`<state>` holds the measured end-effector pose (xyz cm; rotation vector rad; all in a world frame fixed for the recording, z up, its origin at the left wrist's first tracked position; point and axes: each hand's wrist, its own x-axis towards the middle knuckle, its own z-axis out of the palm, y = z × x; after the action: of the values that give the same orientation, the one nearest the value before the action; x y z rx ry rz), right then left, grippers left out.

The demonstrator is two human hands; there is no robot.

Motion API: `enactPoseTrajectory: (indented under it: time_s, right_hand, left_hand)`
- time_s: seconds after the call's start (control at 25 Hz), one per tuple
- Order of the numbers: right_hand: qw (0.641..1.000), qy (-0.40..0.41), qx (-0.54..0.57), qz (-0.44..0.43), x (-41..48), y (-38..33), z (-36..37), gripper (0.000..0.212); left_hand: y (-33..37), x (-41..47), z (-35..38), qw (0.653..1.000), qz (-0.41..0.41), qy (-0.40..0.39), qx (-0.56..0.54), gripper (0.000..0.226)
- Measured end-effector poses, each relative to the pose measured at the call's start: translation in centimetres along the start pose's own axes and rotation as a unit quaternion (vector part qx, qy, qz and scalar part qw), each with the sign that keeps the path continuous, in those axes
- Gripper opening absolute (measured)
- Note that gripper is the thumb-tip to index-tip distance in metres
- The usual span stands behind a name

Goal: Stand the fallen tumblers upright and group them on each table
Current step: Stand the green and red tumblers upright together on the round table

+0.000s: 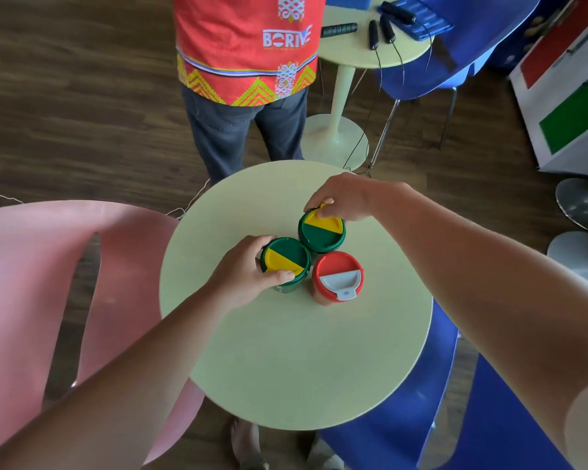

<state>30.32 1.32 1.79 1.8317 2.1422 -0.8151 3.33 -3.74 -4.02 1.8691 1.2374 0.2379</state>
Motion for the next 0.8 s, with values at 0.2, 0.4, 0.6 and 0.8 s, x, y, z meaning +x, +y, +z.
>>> enactPoseTrajectory:
  time_s: [0.2, 0.4, 0.6, 0.8]
  right_hand:
    - [1.0, -0.004, -0.007, 0.002, 0.5, -0.2, 0.3, 0.041]
    - [0.995, 0.025, 0.076, 0.059, -1.6, 0.0, 1.2, 0.062]
    - [0.957, 0.16, 0.193, 0.149, -11.2, 0.5, 1.3, 0.077]
    - [0.882, 0.286, 0.264, 0.266, -25.4, 0.9, 3.1, 0.084]
  left_hand:
    - [-0.1, -0.1, 0.2, 1.0, -0.009, -0.01, -0.002, 0.083]
    - [1.5, 0.1, -1.7, 0.999, -0.031, -0.027, 0.028, 0.108]
    - [7.6, 2.8, -4.3, 0.996, 0.067, -0.024, 0.062, 0.111]
    - [18.8, 2.5, -0.8, 0.969, 0.21, -0.096, 0.083, 0.107]
